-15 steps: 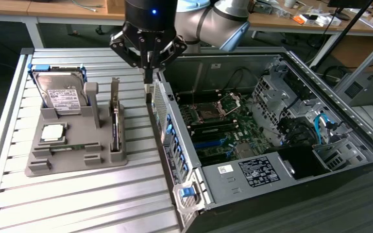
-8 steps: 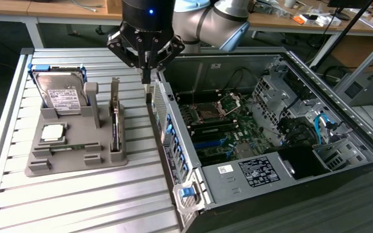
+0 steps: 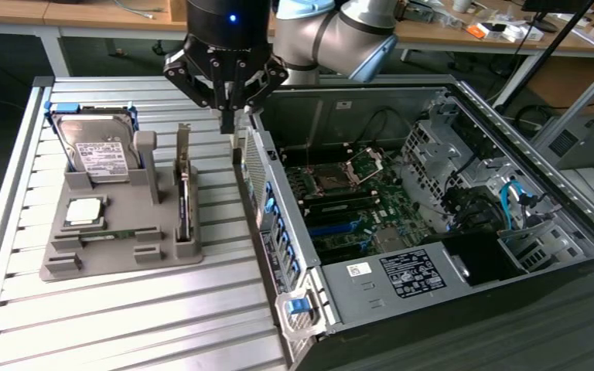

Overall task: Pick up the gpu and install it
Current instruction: 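Reach for the gpu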

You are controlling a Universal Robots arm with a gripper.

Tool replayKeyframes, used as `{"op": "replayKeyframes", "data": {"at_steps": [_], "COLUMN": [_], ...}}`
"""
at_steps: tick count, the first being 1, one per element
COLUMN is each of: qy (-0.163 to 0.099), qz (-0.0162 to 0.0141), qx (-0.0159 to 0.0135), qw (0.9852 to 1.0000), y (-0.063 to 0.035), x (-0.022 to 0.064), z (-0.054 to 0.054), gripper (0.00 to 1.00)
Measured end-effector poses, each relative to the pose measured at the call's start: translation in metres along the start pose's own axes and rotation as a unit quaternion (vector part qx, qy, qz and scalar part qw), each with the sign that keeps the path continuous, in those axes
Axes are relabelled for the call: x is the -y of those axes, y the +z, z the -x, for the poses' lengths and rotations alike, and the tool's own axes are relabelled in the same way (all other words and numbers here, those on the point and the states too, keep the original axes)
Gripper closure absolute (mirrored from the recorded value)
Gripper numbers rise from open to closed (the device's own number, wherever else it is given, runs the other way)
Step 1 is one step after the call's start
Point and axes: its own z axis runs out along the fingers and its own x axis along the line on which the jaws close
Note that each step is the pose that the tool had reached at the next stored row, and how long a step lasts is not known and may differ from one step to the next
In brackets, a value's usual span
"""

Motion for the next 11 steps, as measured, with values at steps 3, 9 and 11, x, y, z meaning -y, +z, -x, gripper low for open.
{"op": "replayKeyframes", "data": {"at_steps": [3, 9, 11], "qy": [0.000, 0.000, 0.000], "qz": [0.0000, 0.0000, 0.0000], "qx": [0.0000, 0.0000, 0.0000], "qw": [1.0000, 1.0000, 1.0000], "y": [-0.0001, -0.0002, -0.0002], "x": [0.0002, 0.0005, 0.0007], "z": [-0.0030, -0.0071, -0.0089], "gripper": [0.89, 0.89, 0.89]}}
